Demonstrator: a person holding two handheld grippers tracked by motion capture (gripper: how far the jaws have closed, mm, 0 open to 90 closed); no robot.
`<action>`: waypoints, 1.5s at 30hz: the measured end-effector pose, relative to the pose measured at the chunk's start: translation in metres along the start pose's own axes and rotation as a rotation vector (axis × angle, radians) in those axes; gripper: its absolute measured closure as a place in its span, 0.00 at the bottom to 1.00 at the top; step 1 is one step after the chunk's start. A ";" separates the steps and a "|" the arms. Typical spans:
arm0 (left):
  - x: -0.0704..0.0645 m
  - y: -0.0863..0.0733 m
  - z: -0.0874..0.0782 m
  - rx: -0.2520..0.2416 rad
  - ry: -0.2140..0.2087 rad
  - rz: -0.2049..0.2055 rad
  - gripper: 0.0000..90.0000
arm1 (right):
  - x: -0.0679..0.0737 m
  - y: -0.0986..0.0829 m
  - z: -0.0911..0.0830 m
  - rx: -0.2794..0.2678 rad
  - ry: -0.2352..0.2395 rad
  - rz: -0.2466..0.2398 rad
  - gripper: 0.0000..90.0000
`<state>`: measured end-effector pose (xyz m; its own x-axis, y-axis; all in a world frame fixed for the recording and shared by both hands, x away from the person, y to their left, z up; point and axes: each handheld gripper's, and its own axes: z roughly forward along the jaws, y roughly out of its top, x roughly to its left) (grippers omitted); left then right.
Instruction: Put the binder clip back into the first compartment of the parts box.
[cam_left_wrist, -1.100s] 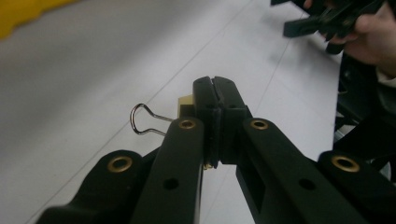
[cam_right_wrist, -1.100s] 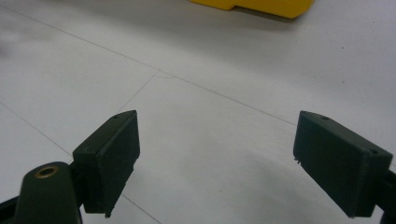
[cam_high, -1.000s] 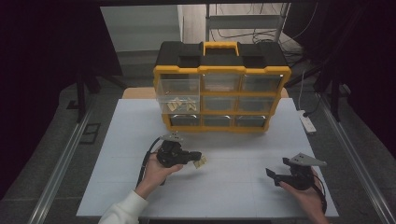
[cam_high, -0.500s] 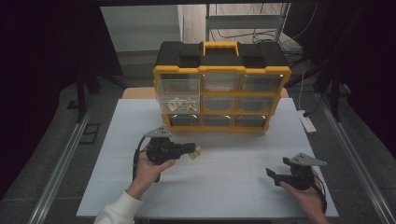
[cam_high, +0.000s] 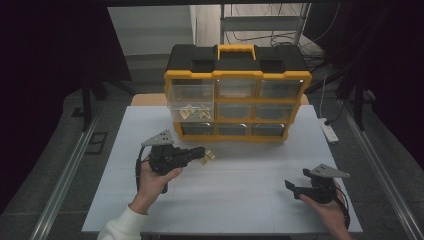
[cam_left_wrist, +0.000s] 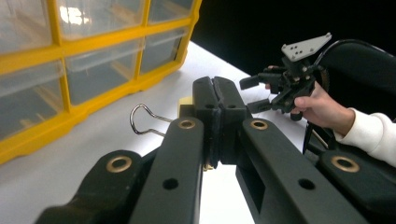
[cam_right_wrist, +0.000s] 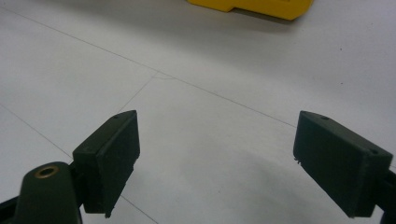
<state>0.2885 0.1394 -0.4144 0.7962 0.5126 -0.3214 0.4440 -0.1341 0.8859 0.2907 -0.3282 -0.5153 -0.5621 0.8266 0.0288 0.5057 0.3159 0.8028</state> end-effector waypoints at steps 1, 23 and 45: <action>0.000 0.001 -0.002 -0.005 0.002 0.003 1.00 | 0.000 0.000 0.000 0.000 0.000 0.000 0.16; -0.013 0.038 -0.042 -0.149 0.039 0.068 1.00 | 0.000 0.001 -0.001 -0.001 -0.001 0.009 0.16; -0.017 0.087 -0.056 -0.213 0.043 0.107 1.00 | 0.000 0.001 -0.002 -0.006 -0.005 0.007 0.16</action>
<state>0.2905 0.1660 -0.3130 0.8137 0.5415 -0.2115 0.2575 -0.0096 0.9662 0.2903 -0.3290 -0.5136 -0.5553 0.8310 0.0319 0.5056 0.3070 0.8063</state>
